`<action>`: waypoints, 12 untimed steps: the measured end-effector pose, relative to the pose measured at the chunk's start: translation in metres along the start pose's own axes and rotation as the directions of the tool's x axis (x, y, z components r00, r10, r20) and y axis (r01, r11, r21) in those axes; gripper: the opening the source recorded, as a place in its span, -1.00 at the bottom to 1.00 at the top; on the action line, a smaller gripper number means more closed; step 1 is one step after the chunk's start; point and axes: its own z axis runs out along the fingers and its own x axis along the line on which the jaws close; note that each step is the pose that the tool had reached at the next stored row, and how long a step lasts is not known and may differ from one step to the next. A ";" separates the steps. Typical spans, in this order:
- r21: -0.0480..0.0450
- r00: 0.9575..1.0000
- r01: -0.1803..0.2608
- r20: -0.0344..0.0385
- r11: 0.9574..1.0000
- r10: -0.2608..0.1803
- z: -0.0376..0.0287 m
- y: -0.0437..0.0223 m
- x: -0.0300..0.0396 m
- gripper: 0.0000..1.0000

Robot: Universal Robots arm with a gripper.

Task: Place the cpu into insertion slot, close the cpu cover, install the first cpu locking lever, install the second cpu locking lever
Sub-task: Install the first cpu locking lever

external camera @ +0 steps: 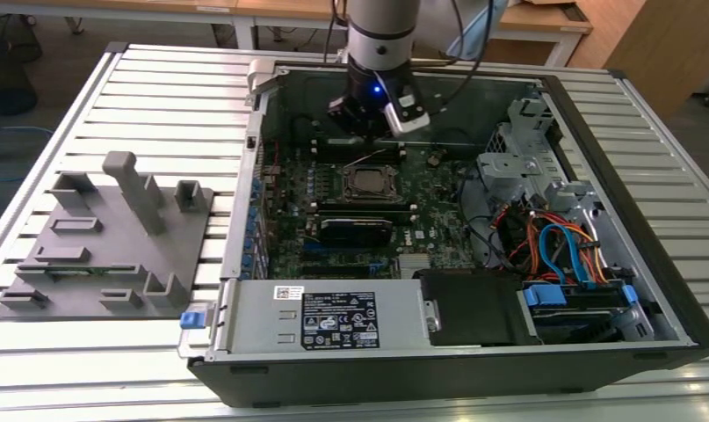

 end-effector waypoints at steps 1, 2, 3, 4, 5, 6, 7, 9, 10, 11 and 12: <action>0.000 1.000 0.000 0.000 1.000 0.000 0.0003 0.0002 -0.0008 -0.80; 0.000 1.000 0.000 0.000 1.000 0.000 0.0005 0.0003 -0.0015 -0.80; 0.000 1.000 0.000 0.000 1.000 0.000 0.0008 0.0004 -0.0022 -0.80; 0.000 1.000 0.000 0.000 1.000 0.000 0.0010 0.0005 -0.0029 -0.80; 0.000 1.000 0.000 0.000 1.000 0.000 0.0013 0.0006 -0.0037 -0.80; 0.000 1.000 0.000 0.000 1.000 0.000 0.0015 0.0006 -0.0046 -0.80; 0.000 1.000 0.000 0.000 1.000 0.000 0.0018 0.0007 -0.0053 -0.80; 0.000 1.000 0.000 0.000 1.000 0.000 0.0025 0.0007 -0.0065 -0.80; 0.000 1.000 0.000 0.000 1.000 0.000 0.0029 0.0007 -0.0071 -0.80; 0.000 1.000 0.000 0.000 1.000 0.000 0.0032 0.0007 -0.0077 -0.80; 0.000 1.000 0.000 0.000 1.000 0.000 0.0036 0.0006 -0.0080 -0.80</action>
